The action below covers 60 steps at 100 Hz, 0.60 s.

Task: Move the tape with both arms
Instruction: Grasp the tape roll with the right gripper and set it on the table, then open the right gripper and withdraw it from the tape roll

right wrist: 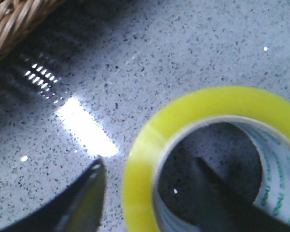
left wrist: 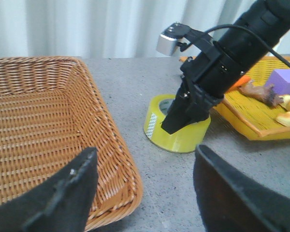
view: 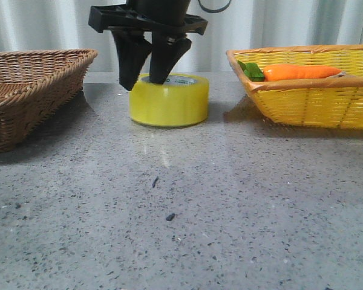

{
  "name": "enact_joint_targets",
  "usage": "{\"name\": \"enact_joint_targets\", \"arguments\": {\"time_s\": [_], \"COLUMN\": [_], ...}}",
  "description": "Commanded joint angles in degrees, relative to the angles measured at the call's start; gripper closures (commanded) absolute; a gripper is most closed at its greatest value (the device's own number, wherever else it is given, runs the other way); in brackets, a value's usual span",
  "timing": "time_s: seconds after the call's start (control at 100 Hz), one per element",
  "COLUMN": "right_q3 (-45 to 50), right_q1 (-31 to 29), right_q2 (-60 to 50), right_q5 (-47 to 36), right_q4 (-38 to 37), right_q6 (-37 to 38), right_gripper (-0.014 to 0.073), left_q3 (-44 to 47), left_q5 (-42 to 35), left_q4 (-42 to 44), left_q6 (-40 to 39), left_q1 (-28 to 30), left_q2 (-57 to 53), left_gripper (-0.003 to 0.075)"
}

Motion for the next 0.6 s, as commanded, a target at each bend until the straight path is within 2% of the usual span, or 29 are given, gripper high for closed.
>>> {"name": "enact_joint_targets", "arguments": {"time_s": [0.0,0.12,0.33,0.48,0.59], "right_q3": [-2.88,-5.86,-7.27,-6.24,-2.6], "right_q1": [0.07,0.07,0.07,0.35,0.35], "right_q2": [-3.86,-6.54,-18.5,-29.18,-37.67], "right_q5": [0.81,6.03,8.51,8.51,8.51], "right_q4": [0.86,1.27,1.27,1.27,1.27], "right_q6": [0.94,4.68,8.47,8.47,8.47], "right_gripper": [0.0122,0.0158,0.0482,0.0652,0.065], "left_q3": [-2.16,-2.16,-3.88,-9.39,-13.8], "left_q5": [-3.44,-3.29,-2.72,-0.67,0.23], "left_q4": [-1.37,-1.37,-1.37,-1.14,-1.14], "left_q6": [0.18,0.6,3.74,5.43,6.11], "left_q1": [-1.08,-1.31,-1.31,-1.31,-1.31], "left_q2": [0.61,0.61,1.75,7.05,11.46], "left_gripper": [0.0321,0.0321,0.0339,0.0435,0.0531]}}
